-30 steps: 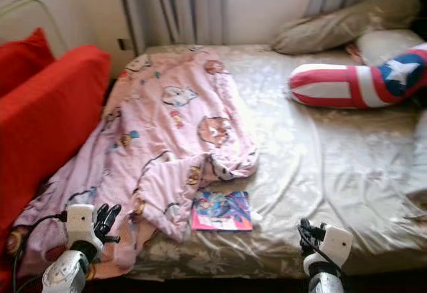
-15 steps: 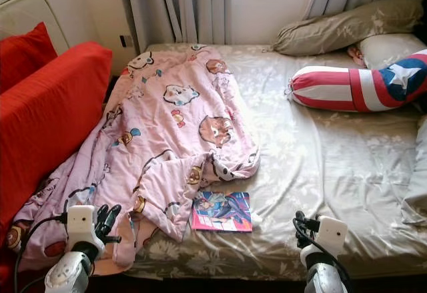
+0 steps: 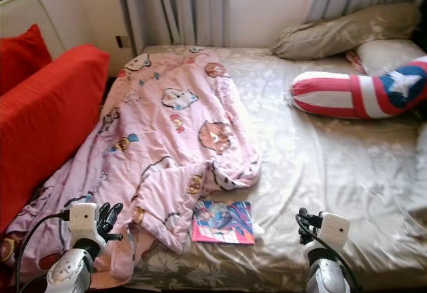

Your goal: Clean up the room

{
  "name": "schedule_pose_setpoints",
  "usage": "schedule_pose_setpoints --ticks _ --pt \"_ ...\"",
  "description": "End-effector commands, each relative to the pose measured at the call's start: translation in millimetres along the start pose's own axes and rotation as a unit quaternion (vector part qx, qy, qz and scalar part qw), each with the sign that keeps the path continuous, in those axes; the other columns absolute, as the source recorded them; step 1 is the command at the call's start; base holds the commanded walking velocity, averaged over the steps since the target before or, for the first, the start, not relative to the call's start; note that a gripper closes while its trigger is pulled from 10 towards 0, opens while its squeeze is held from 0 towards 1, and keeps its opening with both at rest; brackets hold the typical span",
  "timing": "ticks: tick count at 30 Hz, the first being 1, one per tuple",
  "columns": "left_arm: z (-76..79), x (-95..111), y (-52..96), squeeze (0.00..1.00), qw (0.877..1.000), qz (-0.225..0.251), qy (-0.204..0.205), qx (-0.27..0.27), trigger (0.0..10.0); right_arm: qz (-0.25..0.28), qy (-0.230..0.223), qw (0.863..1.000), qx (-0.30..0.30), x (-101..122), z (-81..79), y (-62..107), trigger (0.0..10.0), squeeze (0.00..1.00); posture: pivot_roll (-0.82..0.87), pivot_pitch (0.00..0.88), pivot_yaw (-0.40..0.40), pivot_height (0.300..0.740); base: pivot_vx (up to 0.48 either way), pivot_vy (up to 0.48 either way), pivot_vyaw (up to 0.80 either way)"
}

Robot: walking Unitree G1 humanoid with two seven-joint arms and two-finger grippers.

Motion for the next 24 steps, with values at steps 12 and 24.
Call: schedule_pose_setpoints --ticks 12,24 --pt "-0.7 6 -3.4 0.00 1.000 0.008 0.006 0.003 10.0 -0.007 0.002 1.000 0.002 0 0.4 -1.4 10.0 0.00 0.00 0.008 -0.008 0.740 0.000 0.000 0.00" --pt "2.4 25 -8.3 0.00 0.999 0.044 0.015 0.009 10.0 0.017 0.020 0.999 0.030 9 -10.9 -2.9 10.0 0.00 0.00 0.022 -0.015 0.740 0.000 0.000 0.00"
Point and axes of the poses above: a point about 5 cm out from each wrist's last joint towards the gripper, its own y axis pointing back from the gripper into the wrist, its own x axis along the axis of the wrist's last joint, z = x × y, the point moved 5 cm from there along -y, pointing out of the wrist towards the gripper, and after that the axes turned 15 degrees about -y, right-handed, at the moved point
